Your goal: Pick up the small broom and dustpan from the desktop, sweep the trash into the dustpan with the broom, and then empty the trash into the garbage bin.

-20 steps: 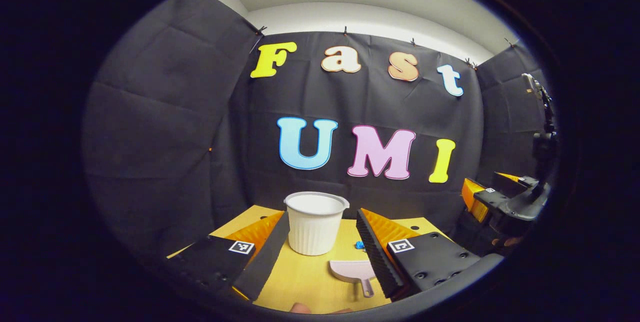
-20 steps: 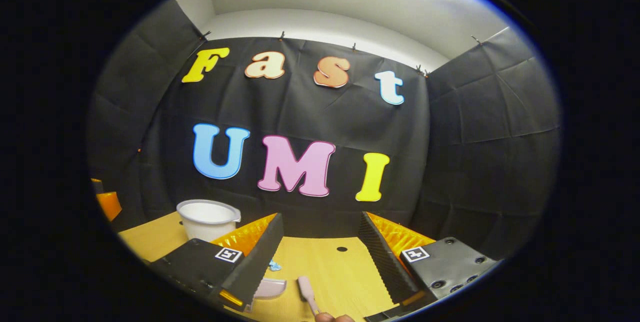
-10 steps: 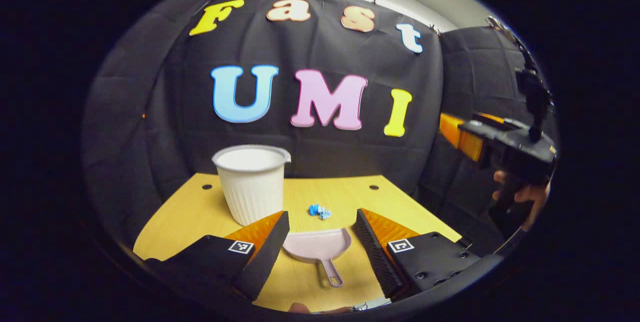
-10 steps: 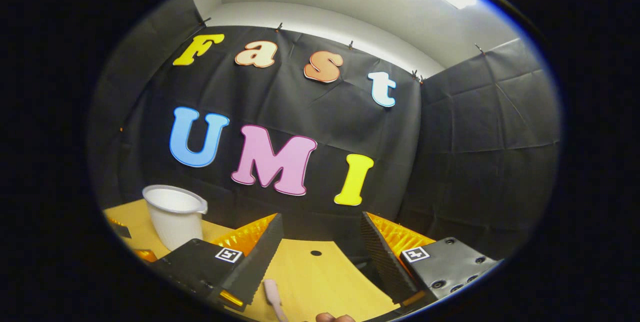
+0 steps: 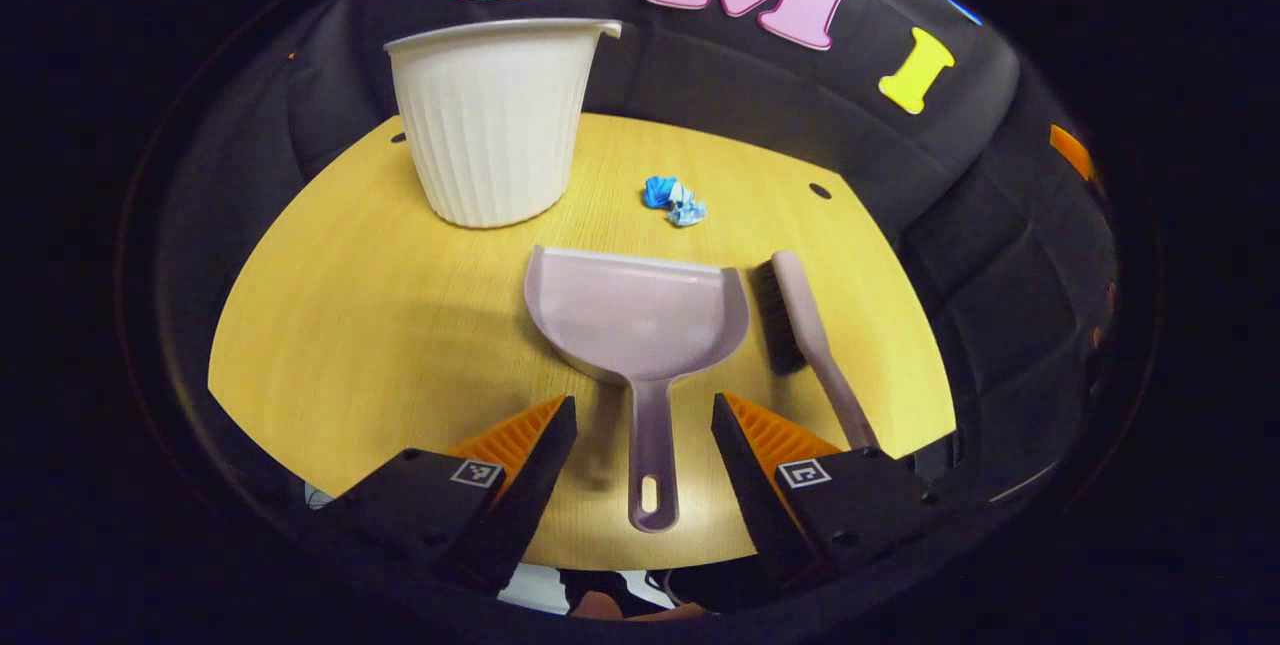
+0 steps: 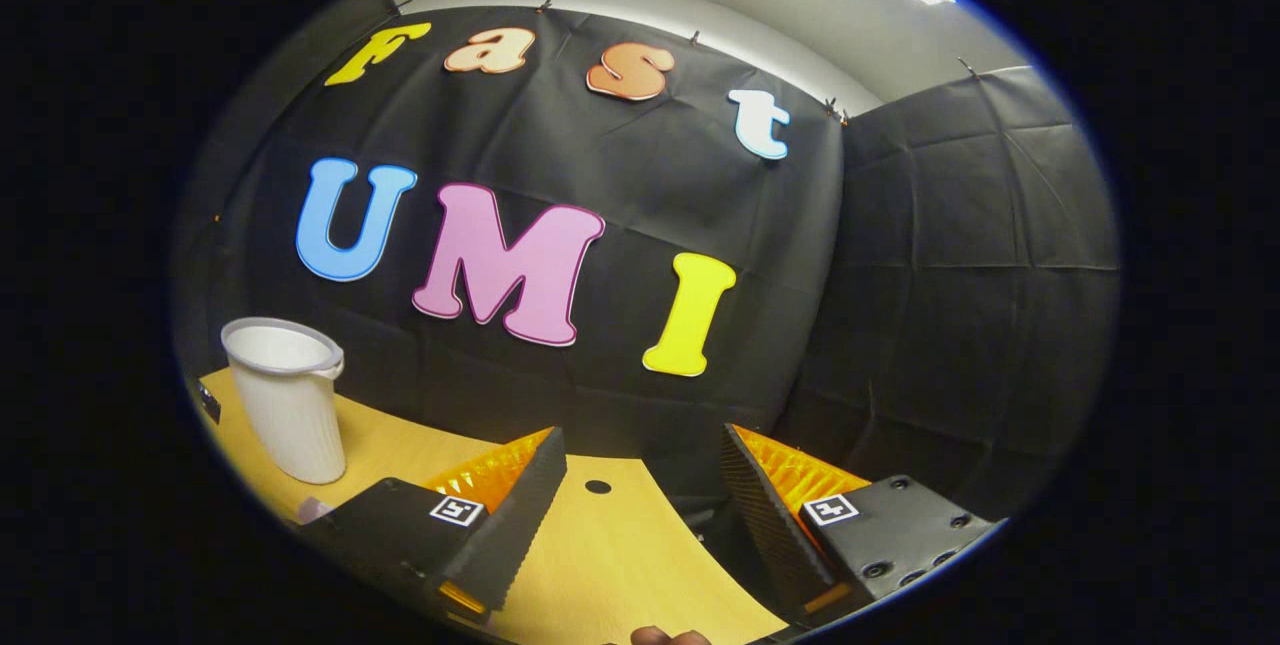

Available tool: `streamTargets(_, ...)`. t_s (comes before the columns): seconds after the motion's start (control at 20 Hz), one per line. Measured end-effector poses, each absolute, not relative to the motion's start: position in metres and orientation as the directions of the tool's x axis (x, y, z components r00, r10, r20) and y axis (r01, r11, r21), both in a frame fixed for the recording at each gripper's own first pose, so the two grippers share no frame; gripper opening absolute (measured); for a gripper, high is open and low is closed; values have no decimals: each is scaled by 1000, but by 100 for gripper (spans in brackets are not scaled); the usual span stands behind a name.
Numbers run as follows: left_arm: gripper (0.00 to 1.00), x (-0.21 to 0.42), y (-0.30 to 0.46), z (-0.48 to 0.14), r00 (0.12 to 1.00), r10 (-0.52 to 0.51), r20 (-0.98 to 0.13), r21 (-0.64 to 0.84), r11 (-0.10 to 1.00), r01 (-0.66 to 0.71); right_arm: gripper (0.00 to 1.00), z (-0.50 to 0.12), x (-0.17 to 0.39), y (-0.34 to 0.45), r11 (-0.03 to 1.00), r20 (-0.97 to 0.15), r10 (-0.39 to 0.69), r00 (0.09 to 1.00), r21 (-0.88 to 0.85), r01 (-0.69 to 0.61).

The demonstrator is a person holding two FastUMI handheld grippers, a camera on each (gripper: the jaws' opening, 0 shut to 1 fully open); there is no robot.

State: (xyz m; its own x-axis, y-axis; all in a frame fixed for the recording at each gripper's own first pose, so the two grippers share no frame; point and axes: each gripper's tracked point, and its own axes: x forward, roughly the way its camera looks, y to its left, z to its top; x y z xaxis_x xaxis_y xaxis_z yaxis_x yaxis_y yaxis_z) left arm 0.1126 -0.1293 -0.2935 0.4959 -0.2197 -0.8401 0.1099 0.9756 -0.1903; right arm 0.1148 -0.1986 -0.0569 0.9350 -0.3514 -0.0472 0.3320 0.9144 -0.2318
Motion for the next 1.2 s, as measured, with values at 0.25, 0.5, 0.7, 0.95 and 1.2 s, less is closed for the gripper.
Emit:
streamTargets(0.25, 83, 122, -142, -325, 348, -116, -930, -104, 993, 52, 100, -107, 139, -220, 942, -186, -332, 925, -112, 316)
streamTargets(0.5, 83, 138, -147, -346, 221, -28, -975, -28, 1000, 6, 96, -126, 148, -203, 959, -190, -239, 952, -197, 201)
streamTargets(0.7, 76, 149, -149, -357, 123, 27, -992, 31, 999, 28, 99, -154, 145, -172, 990, -295, -125, 947, -104, 98)
streamTargets(0.95, 40, 150, -149, -361, 16, 2, -1000, 3, 1000, 23, 100, -174, 141, -152, 993, -379, -79, 922, -109, 40)
streamTargets(1.2, 29, 151, -148, -362, 6, -77, -997, -76, 994, 75, 95, -222, 123, -115, 999, -625, 12, 781, 31, 9)
